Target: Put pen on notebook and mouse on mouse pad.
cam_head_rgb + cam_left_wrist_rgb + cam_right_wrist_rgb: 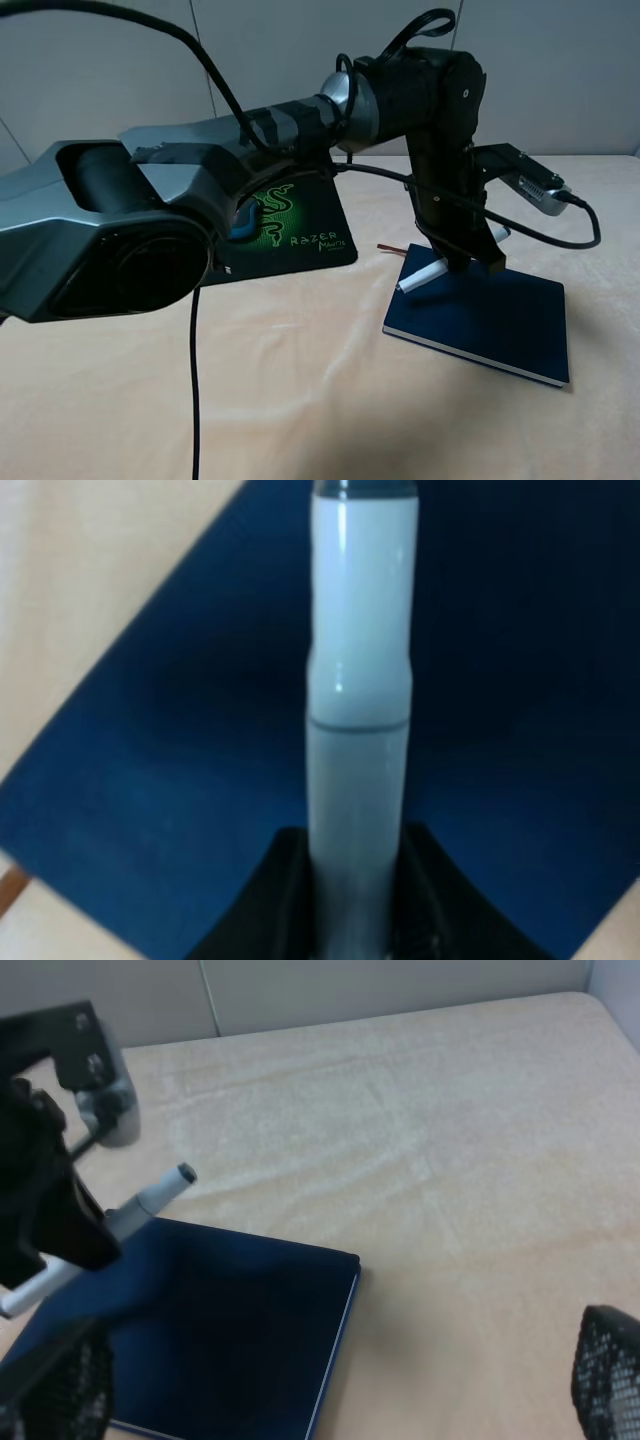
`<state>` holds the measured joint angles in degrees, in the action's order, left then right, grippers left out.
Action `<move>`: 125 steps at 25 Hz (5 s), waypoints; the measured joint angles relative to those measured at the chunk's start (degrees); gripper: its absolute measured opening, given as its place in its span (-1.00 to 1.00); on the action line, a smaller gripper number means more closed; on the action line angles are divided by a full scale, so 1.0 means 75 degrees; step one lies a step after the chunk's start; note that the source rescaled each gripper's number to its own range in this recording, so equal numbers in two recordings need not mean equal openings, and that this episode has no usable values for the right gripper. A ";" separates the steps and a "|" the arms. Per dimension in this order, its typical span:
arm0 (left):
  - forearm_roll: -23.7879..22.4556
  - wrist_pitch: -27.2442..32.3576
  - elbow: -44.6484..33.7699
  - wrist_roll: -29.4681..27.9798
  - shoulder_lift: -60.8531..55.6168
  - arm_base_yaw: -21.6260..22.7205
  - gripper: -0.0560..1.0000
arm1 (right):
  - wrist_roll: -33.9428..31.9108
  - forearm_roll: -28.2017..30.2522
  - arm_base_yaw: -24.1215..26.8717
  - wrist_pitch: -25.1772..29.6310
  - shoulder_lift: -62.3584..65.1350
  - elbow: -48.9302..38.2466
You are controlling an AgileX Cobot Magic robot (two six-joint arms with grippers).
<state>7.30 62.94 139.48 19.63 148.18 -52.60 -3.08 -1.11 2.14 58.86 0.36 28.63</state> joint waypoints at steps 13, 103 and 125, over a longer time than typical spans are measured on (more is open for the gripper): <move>0.0051 -0.0456 0.0000 0.0436 0.0260 -0.0315 -0.89 | 0.0000 0.0000 0.0000 0.0000 0.0000 0.0000; -0.1771 0.0521 -1.1109 -0.2519 -1.4608 0.0340 1.00 | 0.0000 -0.0007 0.0000 0.0000 0.0000 0.0000; -0.1845 -0.0200 -1.4753 -0.3362 -1.8952 0.5142 1.00 | 0.0000 -0.0007 0.0000 0.0000 0.0000 0.0000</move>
<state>-6.53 61.44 28.83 -5.59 6.04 -14.04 -3.08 -1.16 2.14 58.86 0.36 28.63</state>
